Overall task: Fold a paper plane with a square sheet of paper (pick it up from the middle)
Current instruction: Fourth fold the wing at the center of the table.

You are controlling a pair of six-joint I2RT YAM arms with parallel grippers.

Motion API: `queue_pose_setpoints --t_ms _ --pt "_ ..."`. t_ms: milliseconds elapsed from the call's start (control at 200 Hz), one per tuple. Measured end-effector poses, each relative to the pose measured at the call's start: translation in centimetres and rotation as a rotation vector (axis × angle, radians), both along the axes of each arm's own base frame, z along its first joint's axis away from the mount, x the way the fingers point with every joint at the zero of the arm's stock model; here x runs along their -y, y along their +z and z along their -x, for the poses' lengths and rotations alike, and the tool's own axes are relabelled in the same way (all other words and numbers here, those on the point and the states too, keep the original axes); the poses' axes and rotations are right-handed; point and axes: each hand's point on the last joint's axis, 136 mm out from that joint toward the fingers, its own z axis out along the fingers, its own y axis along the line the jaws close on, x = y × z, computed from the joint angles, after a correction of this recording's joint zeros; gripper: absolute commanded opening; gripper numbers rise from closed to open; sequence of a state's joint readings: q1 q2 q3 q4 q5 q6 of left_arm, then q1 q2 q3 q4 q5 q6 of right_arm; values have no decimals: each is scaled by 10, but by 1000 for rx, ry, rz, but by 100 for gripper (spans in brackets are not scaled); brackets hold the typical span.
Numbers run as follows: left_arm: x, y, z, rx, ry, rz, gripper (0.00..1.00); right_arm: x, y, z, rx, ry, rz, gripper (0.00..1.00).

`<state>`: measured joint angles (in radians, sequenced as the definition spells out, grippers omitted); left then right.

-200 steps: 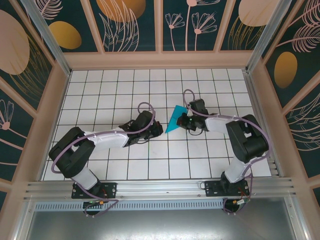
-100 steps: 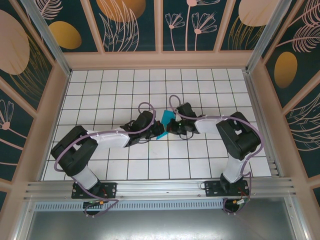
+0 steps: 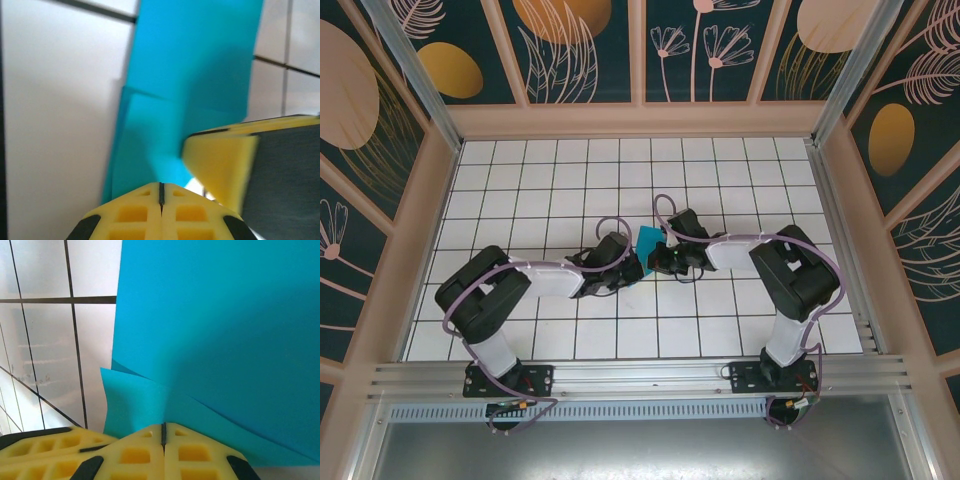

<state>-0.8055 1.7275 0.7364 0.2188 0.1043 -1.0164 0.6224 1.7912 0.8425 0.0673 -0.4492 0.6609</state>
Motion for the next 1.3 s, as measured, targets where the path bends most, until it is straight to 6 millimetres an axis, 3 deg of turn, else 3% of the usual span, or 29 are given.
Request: queue_pose_setpoints --t_ms 425,530,706,796,841,951,1051,1166,1301 --pt "-3 -4 1 -21 34 1 0 8 -2 -2 36 6 -55 0" --pt "-3 -4 1 -24 42 7 0 25 -1 -9 56 -18 -77 0" --pt "-4 -3 1 -25 45 10 0 67 4 -38 83 -149 -32 0" --pt "-4 -3 2 -27 45 7 0 73 18 -41 102 -175 -29 1" --pt "-5 -2 3 -28 44 6 1 71 27 -41 113 -178 -36 5" --pt "-8 3 5 -25 33 -6 20 70 45 -40 123 -199 -65 24" --pt "-5 17 1 13 20 1 27 68 54 -38 111 -219 -89 34" --pt "0 37 -12 73 29 15 26 64 55 -31 79 -230 -109 42" --pt "0 46 -23 119 48 -6 19 56 53 -22 44 -223 -119 46"
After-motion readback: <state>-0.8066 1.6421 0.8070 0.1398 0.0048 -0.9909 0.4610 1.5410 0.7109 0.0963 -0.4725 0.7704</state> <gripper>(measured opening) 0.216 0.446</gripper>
